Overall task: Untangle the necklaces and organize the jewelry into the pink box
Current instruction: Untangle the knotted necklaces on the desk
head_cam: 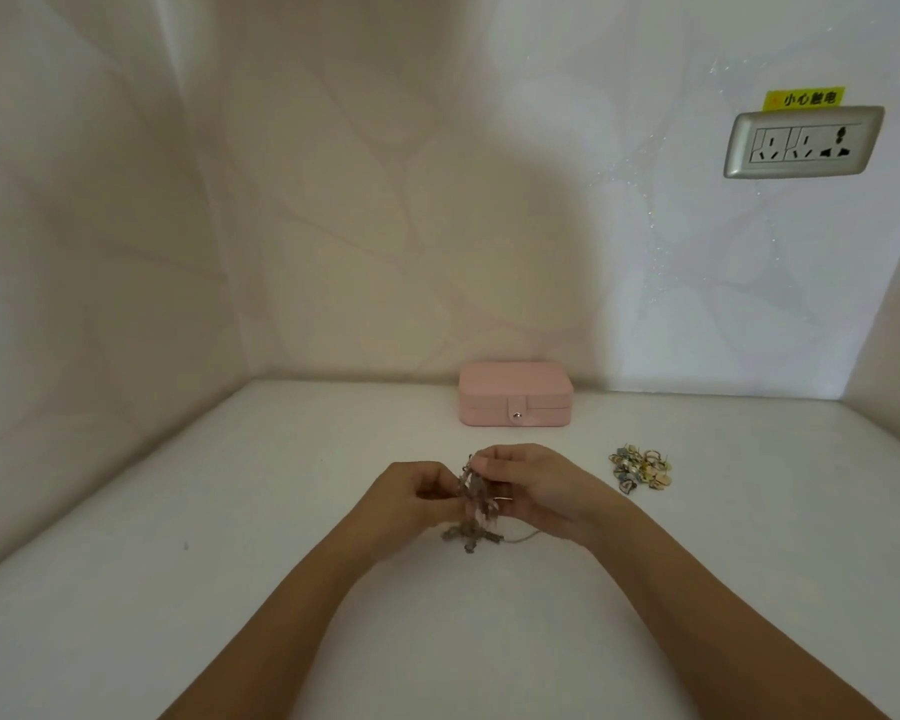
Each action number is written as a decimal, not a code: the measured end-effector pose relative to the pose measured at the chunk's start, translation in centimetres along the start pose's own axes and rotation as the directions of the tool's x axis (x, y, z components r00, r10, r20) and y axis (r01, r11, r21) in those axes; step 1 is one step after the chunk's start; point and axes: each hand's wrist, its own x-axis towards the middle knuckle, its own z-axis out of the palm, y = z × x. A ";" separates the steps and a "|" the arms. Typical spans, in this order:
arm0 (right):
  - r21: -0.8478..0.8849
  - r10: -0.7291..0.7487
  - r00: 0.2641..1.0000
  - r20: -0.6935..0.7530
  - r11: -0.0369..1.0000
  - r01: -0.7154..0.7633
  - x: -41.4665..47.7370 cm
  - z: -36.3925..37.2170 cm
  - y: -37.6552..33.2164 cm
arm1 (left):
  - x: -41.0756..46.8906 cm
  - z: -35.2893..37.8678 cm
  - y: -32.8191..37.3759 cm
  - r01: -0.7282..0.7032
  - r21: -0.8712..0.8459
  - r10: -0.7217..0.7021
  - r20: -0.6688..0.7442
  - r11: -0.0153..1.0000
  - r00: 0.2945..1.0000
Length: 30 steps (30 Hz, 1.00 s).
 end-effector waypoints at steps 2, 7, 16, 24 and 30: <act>0.111 0.005 1.000 -0.010 0.994 -0.004 0.0 -0.2 -0.3 | 0.0 -0.3 0.0 0.007 -0.066 -0.006 0.019 0.998 1.000; 0.095 -0.020 1.000 0.008 0.995 0.019 -0.2 -0.1 -0.6 | -0.4 -0.6 -0.2 0.063 -0.173 -0.047 0.097 0.983 0.994; -0.022 -0.028 0.998 0.048 0.999 0.029 -0.7 -0.1 -1.2 | -0.5 0.3 0.3 0.005 -0.251 -0.009 -0.012 0.968 1.000; -0.751 -0.214 0.975 -0.066 0.654 0.093 -0.5 -0.2 -0.9 | -0.4 0.0 0.9 0.070 -0.463 -0.068 0.022 0.883 0.997; -0.375 -0.191 0.978 -0.088 0.915 0.145 -0.7 -0.4 -1.2 | -0.4 0.1 1.4 0.071 -0.570 -0.093 -0.010 0.818 0.996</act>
